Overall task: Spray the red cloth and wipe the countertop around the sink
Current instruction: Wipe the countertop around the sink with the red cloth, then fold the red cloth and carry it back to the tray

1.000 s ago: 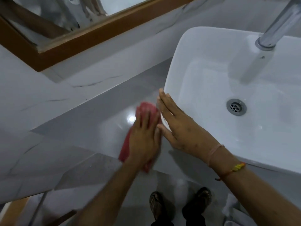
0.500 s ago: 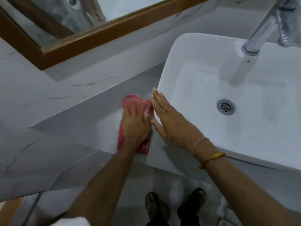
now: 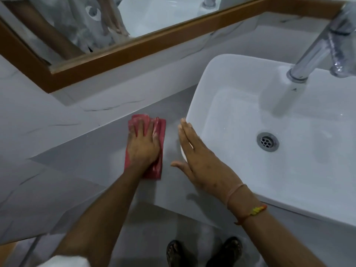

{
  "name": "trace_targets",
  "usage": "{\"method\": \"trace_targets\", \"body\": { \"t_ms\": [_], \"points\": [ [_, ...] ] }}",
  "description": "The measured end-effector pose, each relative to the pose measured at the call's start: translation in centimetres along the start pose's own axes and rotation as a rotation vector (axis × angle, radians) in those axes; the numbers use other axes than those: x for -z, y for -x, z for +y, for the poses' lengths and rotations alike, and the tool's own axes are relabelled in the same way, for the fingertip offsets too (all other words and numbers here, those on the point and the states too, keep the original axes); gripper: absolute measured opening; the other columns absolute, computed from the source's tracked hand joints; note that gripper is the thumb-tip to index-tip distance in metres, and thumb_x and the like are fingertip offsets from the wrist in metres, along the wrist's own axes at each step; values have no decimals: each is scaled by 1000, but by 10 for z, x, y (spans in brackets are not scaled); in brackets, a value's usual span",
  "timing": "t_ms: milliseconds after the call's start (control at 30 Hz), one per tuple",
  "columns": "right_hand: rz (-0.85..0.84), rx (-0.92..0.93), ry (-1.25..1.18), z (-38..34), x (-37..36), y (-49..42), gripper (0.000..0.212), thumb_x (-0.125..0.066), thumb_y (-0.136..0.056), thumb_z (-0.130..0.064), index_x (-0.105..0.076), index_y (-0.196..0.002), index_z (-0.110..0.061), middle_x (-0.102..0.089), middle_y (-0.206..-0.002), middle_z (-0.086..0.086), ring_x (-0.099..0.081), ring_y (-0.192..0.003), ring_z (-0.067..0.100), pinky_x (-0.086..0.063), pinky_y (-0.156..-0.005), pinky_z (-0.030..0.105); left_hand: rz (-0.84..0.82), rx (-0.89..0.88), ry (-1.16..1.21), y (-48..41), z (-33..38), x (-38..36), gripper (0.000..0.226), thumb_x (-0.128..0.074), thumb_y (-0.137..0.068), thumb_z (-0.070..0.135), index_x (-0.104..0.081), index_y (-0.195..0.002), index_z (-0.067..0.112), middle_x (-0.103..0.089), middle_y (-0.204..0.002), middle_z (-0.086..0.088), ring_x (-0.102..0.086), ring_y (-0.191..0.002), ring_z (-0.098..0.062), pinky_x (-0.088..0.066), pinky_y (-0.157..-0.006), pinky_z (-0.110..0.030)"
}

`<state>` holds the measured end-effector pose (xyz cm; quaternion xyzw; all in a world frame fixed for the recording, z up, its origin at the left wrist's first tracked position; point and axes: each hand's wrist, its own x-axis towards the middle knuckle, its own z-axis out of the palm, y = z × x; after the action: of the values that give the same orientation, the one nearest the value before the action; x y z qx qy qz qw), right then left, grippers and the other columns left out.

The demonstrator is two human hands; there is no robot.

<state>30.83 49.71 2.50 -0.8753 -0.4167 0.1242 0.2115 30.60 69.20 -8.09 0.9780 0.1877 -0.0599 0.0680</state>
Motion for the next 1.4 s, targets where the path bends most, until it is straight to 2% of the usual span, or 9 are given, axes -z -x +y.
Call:
{"method": "trace_targets", "body": {
  "t_ms": [200, 333, 467, 600, 733, 967, 1133, 1267, 1400],
  "points": [
    [-16, 4, -23, 1, 2, 1, 88, -45, -90, -50, 8, -148, -10, 11, -161, 11, 12, -148, 23, -7, -122, 40, 10, -256, -184, 36, 27, -11, 70, -27, -95, 51, -5, -150, 14, -4, -161, -16, 3, -146, -42, -10, -116, -59],
    [12, 13, 120, -2, 9, 4, 82, -42, -92, -49, -5, -149, -4, 0, -160, 17, 0, -149, 26, -14, -122, 44, -41, -186, 133, 90, 37, -12, 55, -17, -98, 44, -6, -150, 27, -7, -162, -9, 1, -148, -31, -13, -119, -51],
    [538, 192, 331, -11, -10, 31, 43, -59, -87, -13, -50, -127, 3, -61, -125, 27, -50, -124, 36, -41, -108, 45, -12, -19, 494, 127, 15, 9, 57, -22, -98, 46, -15, -149, 22, -18, -159, -10, -20, -144, -29, -23, -117, -51],
    [494, -89, 71, -40, -78, 87, 30, -58, -85, -16, -55, -113, -6, -67, -103, 17, -54, -101, 27, -55, -85, 42, 54, 349, 421, 156, -13, 19, 52, -49, -92, 36, -40, -133, 6, -48, -135, -20, -42, -125, -34, -36, -105, -46],
    [250, -632, -265, -58, -121, 101, 34, -61, -88, -27, -57, -109, 0, -58, -108, 18, -54, -104, 33, -42, -95, 39, -98, 566, 686, 178, -6, 12, 56, -65, -84, 33, -41, -123, 0, -55, -119, -20, -54, -109, -35, -44, -91, -37],
    [202, -827, -483, -68, -121, 73, 47, -59, -87, -35, -51, -118, -1, -56, -119, 17, -49, -113, 29, -42, -98, 38, -322, 705, 1190, 175, -4, 22, 20, -64, -87, 19, -60, -95, 0, -67, -81, -10, -64, -71, -21, -57, -62, -30],
    [114, -985, -1118, -67, -94, 61, 56, -58, -85, -50, -63, -111, 0, -68, -111, 21, -65, -102, 34, -52, -94, 48, -440, 430, 1135, 167, -7, 67, 19, -62, -86, 12, -63, -105, 7, -64, -73, -1, -61, -47, -3, -45, -38, -13],
    [-50, -993, -1872, -64, -56, 62, 43, -60, -88, -38, -61, -118, -6, -69, -106, 19, -71, -86, 28, -56, -87, 49, -600, 171, 1150, 174, -5, 99, 22, -66, -84, 13, -65, -105, 15, -68, -79, 3, -64, -57, 1, -50, -50, -13],
    [11, -990, -1953, -62, -39, 82, 12, -59, -89, -14, -64, -95, -4, -74, -70, 16, -72, -58, 22, -58, -78, 48, -685, 227, 1243, 179, -3, 116, 38, -73, -75, 39, -70, -103, 14, -74, -92, -3, -70, -81, -10, -58, -73, -26]
  ]
}}
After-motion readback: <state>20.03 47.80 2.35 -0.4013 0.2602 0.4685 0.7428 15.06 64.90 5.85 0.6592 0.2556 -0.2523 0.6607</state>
